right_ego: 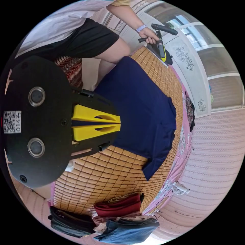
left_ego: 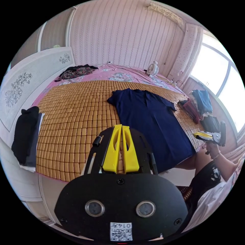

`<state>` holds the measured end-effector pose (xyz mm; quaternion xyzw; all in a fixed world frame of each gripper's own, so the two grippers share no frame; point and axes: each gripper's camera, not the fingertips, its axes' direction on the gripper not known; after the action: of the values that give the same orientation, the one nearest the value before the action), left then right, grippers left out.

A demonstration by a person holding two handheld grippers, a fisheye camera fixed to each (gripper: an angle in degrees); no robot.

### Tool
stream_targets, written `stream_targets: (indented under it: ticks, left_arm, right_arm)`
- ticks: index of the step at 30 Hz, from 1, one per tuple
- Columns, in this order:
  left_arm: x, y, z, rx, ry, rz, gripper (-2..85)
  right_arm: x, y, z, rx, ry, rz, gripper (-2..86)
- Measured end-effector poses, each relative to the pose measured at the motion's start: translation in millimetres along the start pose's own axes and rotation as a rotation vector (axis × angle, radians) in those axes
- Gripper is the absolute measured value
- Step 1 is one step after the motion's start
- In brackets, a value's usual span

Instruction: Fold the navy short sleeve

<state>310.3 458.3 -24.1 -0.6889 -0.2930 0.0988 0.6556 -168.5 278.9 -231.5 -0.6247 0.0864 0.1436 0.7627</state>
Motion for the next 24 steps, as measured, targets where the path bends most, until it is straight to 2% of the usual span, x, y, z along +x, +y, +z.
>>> stream_targets:
  ticks: [4,6,9,13,16,19,24]
  left_arm:
    - [-9,80,-39,-0.007,0.028,-0.016,-0.9]
    - [-15,105,-54,0.006,0.024,-0.02,-1.0]
    - [-29,137,-75,0.056,0.072,-0.05,-1.0]
    - [-47,168,-98,0.143,0.156,-0.093,-1.0]
    - [-57,182,-109,0.192,0.216,-0.107,-1.0]
    - [-63,190,-111,0.199,0.239,-0.1,-1.0]
    - [-73,188,-93,0.147,0.243,-0.102,-0.8]
  right_arm:
    - [-39,21,-21,-0.075,0.238,-0.005,-0.8]
    - [-51,22,-29,-0.08,0.254,-0.012,-0.8]
    - [-68,18,-44,-0.022,0.174,0.001,-0.3]
    - [-79,4,-58,0.045,-0.118,0.014,2.8]
    - [-81,-1,-69,0.103,-0.26,0.028,4.8]
    - [-83,-2,-70,0.103,-0.288,0.012,5.0]
    - [-81,-9,-64,0.097,-0.202,-0.047,5.6]
